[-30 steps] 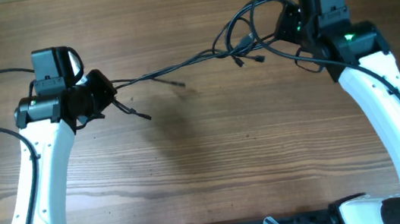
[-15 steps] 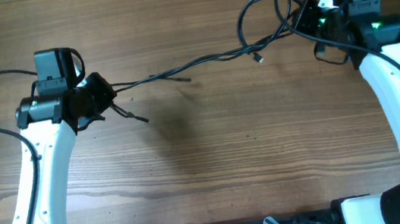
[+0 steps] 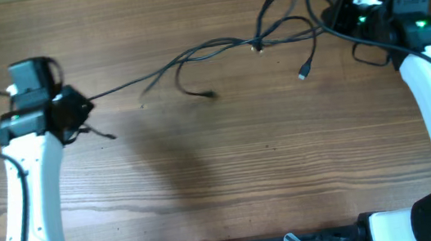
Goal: Untangle cables
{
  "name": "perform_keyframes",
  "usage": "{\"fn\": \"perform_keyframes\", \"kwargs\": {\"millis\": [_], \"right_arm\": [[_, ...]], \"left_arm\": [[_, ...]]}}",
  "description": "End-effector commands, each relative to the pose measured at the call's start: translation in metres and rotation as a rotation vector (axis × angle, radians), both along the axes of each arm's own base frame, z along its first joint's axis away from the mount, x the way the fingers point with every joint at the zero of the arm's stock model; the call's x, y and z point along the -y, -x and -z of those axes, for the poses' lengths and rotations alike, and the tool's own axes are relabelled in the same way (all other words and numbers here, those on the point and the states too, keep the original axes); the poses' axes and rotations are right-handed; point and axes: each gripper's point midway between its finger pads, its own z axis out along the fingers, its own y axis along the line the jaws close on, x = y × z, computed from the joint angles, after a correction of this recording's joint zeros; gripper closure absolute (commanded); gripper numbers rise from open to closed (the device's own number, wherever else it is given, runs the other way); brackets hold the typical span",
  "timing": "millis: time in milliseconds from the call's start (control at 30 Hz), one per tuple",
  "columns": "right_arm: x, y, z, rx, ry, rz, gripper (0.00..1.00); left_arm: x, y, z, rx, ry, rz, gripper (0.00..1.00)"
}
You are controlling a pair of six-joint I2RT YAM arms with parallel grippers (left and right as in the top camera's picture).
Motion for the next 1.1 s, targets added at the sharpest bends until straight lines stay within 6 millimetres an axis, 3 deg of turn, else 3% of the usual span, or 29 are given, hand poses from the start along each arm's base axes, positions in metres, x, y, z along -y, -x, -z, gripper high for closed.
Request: {"fn": "perform_keyframes", "kwargs": {"millis": [0, 133, 300, 333, 433, 500, 667, 767, 867, 1067], "right_arm": [[-0.028, -0.001, -0.008, 0.044, -0.021, -0.146, 0.96], [-0.073, 0.01, -0.001, 0.029, -0.013, -0.289, 0.94], [-0.129, 0.03, 0.002, 0.044, 0.022, -0.473, 0.93], [-0.139, 0.033, -0.002, 0.063, 0.027, -0.506, 0.93], [-0.161, 0.039, -0.021, 0.122, 0.036, -0.569, 0.94], [-0.172, 0.043, -0.046, 0.169, 0.015, -0.605, 0.94], [-0.182, 0.051, -0.102, 0.262, -0.04, -0.658, 0.94], [-0.181, 0.054, -0.119, 0.285, -0.039, -0.657, 0.94], [-0.18, 0.055, -0.117, 0.268, -0.035, -0.65, 0.94], [-0.179, 0.049, -0.091, 0.19, -0.025, -0.64, 0.94]], "left_arm": [[0.019, -0.005, -0.003, 0.026, 0.07, 0.114, 0.94], [0.06, -0.011, -0.006, 0.055, 0.178, 0.256, 0.87], [0.078, -0.012, -0.007, 0.058, 0.203, 0.305, 0.75], [0.079, -0.012, -0.007, 0.06, 0.204, 0.304, 0.7], [0.087, -0.014, -0.01, 0.077, 0.242, 0.329, 0.39], [0.097, -0.016, -0.014, 0.101, 0.295, 0.363, 0.28], [0.11, -0.022, -0.02, 0.137, 0.326, 0.407, 0.25], [0.122, -0.026, -0.025, 0.162, 0.341, 0.441, 0.25], [0.137, -0.031, -0.028, 0.183, 0.354, 0.473, 0.25], [0.165, -0.036, -0.021, 0.17, 0.386, 0.506, 0.22]]}}
